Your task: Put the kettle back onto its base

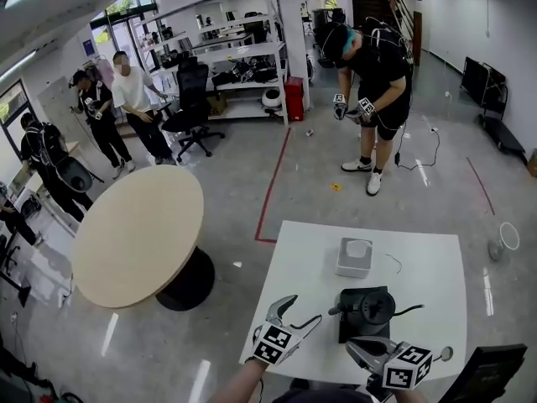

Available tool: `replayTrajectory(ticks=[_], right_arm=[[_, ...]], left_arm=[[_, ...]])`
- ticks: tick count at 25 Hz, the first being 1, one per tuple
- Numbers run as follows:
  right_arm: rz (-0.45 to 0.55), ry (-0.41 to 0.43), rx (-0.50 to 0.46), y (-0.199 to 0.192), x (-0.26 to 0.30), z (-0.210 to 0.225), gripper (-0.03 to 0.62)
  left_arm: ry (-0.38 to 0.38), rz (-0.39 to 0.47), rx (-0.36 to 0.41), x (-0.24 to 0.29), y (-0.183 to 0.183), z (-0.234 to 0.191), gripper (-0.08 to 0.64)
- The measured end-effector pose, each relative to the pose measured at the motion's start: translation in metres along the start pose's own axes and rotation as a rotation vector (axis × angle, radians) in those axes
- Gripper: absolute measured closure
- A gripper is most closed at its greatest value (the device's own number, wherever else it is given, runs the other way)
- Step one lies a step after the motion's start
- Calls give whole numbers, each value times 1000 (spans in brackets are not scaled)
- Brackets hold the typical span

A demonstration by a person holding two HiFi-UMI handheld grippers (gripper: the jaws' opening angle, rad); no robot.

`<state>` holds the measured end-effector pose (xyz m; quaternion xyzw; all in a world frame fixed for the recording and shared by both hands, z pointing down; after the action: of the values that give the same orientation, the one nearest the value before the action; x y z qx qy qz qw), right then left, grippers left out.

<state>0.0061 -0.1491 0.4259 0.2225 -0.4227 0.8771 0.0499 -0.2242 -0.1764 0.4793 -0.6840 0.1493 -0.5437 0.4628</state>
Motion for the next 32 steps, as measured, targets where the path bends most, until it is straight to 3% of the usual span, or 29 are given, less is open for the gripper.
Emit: replayTrajectory(ticks=[2, 4, 6, 9, 13, 17, 20, 23, 26, 32], right_arm=[[-7, 10, -11, -1, 5, -4, 591], [-4, 14, -39, -4, 17, -3, 591], [11, 5, -77, -4, 40, -2, 591], [24, -26, -98, 4, 68, -17, 591], [-11, -21, -142, 24, 65, -27, 591], [22, -57, -111, 21, 55, -46, 591], [36, -73, -99, 17, 48, -51, 591], [55, -81, -86, 15, 31, -57, 591], [72, -48, -83, 10, 13, -61, 591], [94, 9, -56, -22, -16, -48, 591]], left_arm=[[1, 37, -6, -14, 0, 3, 252], [-1, 94, -5, -27, -3, -1, 367], [0, 141, 18, -38, -11, -15, 557], [-58, 146, 64, -58, -8, -29, 558], [-79, 170, 40, -66, -10, -14, 558], [-183, 142, 41, -64, -15, 1, 558], [-216, 152, 46, -61, -11, 11, 558], [-196, 157, 67, -66, 3, 22, 560], [-146, 154, 54, -77, 12, 35, 560], [-124, 126, 47, -72, 14, 73, 560]])
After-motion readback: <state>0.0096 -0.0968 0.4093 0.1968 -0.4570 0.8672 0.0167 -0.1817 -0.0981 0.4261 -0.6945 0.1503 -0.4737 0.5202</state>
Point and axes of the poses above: the fingertips, and each gripper's own axes: x forward along the fingers, z to its right, y out of its top, the point moved 9 cm from there along -x, backward along the fingers, and after that the axes turned 11 degrees about -z, right-handed, at the moved point
